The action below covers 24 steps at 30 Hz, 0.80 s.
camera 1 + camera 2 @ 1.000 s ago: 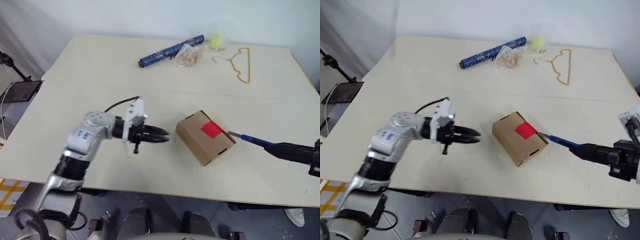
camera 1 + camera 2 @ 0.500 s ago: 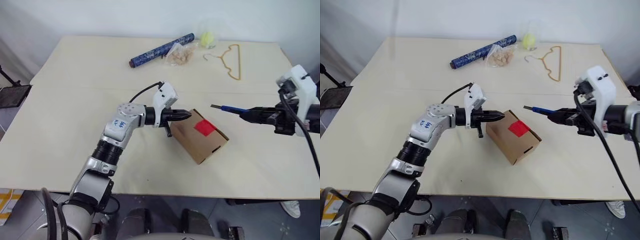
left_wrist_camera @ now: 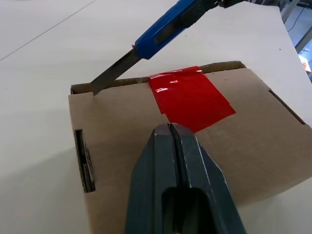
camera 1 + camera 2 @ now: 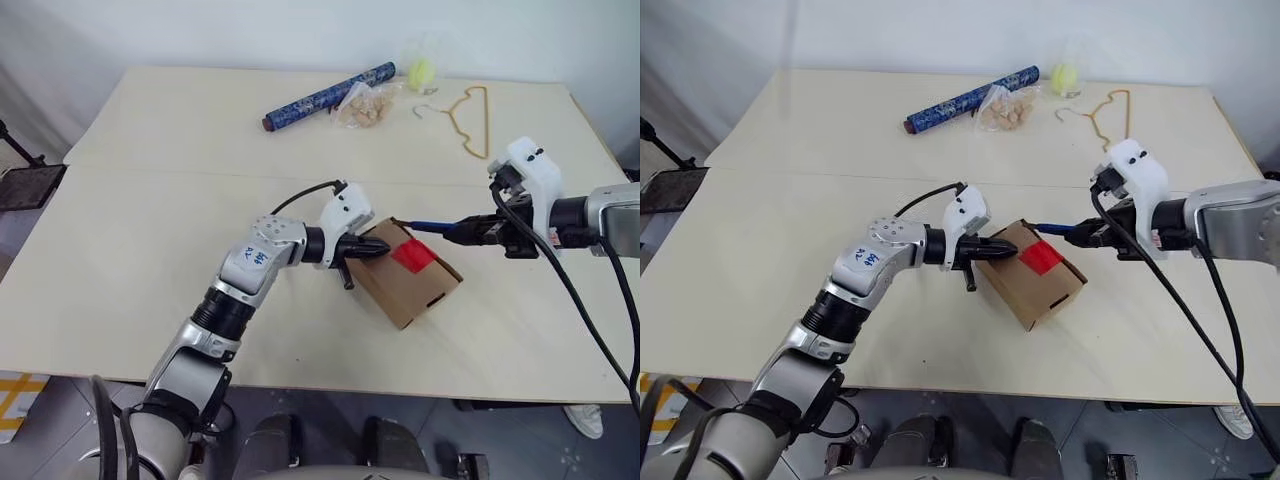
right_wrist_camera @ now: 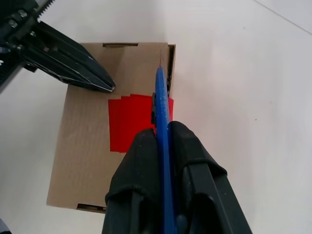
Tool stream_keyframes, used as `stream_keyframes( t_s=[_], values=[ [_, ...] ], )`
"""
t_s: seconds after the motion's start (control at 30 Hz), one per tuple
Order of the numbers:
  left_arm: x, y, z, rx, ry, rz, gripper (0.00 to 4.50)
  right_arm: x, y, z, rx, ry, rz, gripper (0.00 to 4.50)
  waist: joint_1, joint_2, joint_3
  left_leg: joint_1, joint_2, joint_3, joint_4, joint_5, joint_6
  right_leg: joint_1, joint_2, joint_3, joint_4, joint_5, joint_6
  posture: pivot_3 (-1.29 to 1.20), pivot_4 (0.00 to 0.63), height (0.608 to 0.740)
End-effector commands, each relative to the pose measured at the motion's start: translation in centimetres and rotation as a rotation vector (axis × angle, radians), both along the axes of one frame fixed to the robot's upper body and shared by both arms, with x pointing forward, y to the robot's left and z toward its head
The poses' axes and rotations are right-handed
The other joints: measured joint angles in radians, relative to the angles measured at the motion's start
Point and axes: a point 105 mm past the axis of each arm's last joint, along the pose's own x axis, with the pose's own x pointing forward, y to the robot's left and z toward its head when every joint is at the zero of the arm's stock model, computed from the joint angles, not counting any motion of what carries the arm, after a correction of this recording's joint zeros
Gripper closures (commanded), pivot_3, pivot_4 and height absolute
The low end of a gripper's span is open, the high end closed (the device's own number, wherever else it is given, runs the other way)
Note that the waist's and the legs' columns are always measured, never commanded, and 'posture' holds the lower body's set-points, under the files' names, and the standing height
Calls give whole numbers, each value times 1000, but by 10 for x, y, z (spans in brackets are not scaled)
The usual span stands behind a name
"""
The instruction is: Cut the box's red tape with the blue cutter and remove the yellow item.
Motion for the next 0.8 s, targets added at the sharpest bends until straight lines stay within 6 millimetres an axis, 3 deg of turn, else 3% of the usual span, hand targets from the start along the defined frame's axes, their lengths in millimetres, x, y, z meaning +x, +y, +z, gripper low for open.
stream_keyframes(
  t_s=[0.03,0.5,0.8],
  values=[
    [-7,-2,-5,23,4,-20,4500,1,-1,4,-10,-23,-7,4397,-1,0,0,0,0,0,0,0,0,0,0,0,0,0,0,0,150,740],
    [-8,-1,-6,28,14,-21,4500,2,-4,19,113,-39,-13,4397,-1,0,0,1,0,0,1,1,0,0,0,1,4,0,0,0,150,740],
    [-8,0,-4,32,4,-26,4500,7,-10,5,119,-23,-63,4397,-2,0,0,1,0,0,1,1,0,0,0,1,4,0,0,0,150,740]
  ],
)
